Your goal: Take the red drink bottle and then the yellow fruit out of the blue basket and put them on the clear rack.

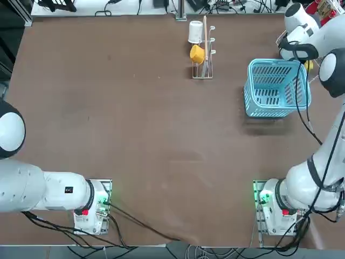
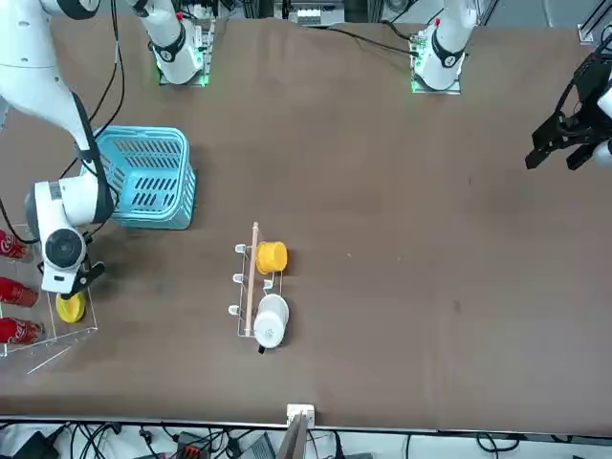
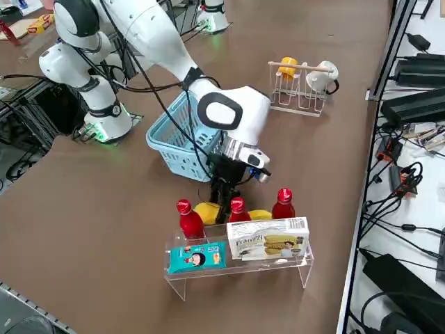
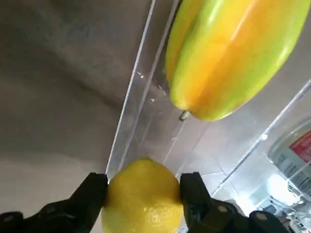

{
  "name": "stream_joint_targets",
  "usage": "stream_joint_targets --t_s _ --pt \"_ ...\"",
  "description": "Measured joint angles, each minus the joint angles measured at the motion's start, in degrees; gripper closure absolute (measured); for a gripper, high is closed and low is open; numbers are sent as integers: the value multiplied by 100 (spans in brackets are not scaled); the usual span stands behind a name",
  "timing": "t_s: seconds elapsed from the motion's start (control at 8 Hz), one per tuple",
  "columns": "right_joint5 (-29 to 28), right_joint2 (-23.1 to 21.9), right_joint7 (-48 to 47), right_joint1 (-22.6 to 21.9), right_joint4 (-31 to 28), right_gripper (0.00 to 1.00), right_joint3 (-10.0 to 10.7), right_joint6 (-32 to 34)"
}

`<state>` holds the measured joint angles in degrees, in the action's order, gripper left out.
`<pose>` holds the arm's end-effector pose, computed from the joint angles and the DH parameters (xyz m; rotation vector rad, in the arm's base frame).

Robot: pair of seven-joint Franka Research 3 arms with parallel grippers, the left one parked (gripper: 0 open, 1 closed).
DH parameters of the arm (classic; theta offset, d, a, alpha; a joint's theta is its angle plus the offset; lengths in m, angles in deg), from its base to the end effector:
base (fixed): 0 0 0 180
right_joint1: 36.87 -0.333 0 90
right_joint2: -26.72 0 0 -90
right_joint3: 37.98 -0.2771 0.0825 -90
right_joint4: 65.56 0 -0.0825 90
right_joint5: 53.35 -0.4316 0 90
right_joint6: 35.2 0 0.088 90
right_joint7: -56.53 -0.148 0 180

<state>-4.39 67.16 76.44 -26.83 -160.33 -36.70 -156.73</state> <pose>0.6506 -0.1917 0.0980 2.3440 0.8684 -0.5190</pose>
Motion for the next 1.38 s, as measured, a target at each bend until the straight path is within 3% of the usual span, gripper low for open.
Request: stream_joint_targets --t_s 0.25,0.38,0.88,1.12,1.38 --pt "18 36 6 43 16 11 0 -123" --pt "21 45 12 62 27 0 0 -151" --pt "-40 35 186 69 184 0 -34 -106" --pt "-607 -94 314 -1 488 0 -122 460" --pt "-1435 -399 558 -129 1124 0 -294 1652"
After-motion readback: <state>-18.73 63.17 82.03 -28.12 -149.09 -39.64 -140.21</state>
